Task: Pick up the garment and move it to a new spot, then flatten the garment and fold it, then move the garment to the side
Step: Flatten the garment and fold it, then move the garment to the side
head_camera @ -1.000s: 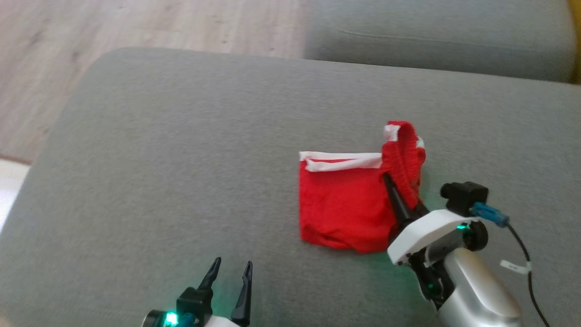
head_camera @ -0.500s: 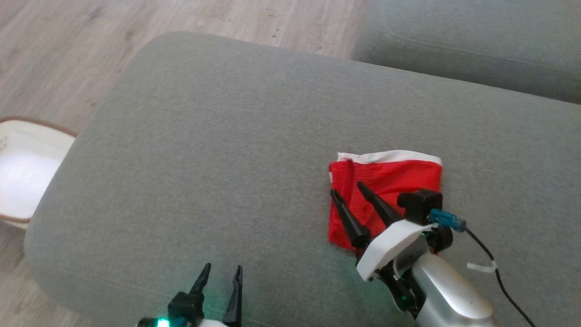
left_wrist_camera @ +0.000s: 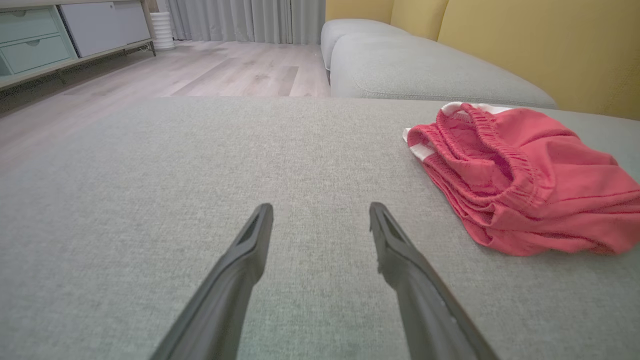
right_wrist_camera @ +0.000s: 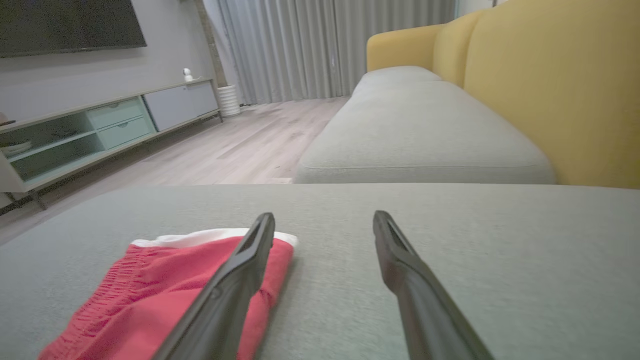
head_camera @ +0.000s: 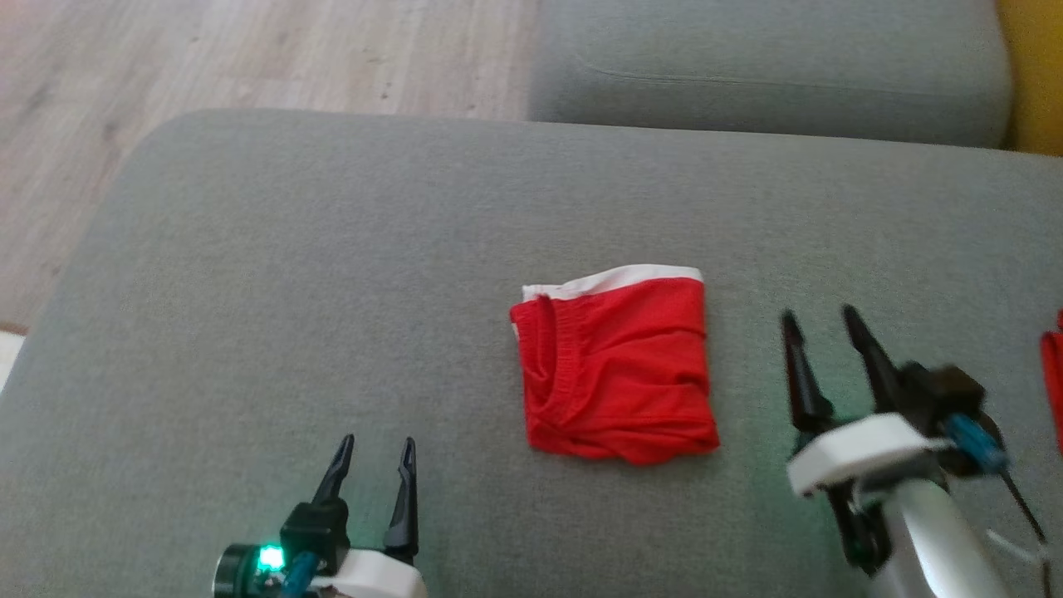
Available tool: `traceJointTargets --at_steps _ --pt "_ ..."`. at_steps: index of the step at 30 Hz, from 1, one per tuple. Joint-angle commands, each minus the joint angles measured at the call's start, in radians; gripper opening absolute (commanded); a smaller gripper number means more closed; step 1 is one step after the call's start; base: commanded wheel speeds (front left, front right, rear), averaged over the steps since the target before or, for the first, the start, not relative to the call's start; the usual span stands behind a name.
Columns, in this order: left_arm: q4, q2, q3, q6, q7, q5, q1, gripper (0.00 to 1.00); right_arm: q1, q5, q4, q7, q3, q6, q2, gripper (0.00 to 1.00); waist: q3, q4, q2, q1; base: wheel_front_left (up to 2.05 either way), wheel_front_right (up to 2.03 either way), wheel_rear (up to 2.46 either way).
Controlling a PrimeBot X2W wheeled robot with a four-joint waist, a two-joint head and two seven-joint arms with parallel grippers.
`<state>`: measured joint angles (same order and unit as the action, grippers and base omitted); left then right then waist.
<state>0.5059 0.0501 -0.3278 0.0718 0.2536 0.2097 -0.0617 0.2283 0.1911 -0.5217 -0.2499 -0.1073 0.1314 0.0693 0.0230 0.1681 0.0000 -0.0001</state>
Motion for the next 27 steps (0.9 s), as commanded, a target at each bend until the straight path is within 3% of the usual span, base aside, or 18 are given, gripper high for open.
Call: traceJointTargets --at_steps 1,7,21,27 --pt "-0.041 0.0 0.051 0.005 0.008 -0.019 -0.045 1.0 -0.022 -0.035 0.063 -0.011 0.027 -0.001 -0.015 1.0 -0.01 -0.034 0.0 0.0001 0.0 0.0 0.0" --pt "-0.074 0.0 0.094 0.002 0.008 -0.043 -0.002 1.0 -0.124 -0.029 0.105 -0.012 0.082 -0.001 -0.019 1.0 -0.032 -0.075 0.0 0.0001 0.0 0.0 0.0" --pt "-0.117 0.0 0.113 -0.013 0.008 -0.06 0.068 1.0 -0.193 -0.011 0.07 -0.012 0.051 -0.001 -0.019 1.0 -0.045 -0.107 0.0 0.0001 0.0 0.0 0.0" --pt "-0.111 0.0 0.091 -0.019 0.008 -0.053 0.063 1.0 -0.138 0.038 0.015 -0.012 -0.051 -0.001 -0.019 1.0 -0.033 -0.078 0.0 0.0001 0.0 0.0 0.0"
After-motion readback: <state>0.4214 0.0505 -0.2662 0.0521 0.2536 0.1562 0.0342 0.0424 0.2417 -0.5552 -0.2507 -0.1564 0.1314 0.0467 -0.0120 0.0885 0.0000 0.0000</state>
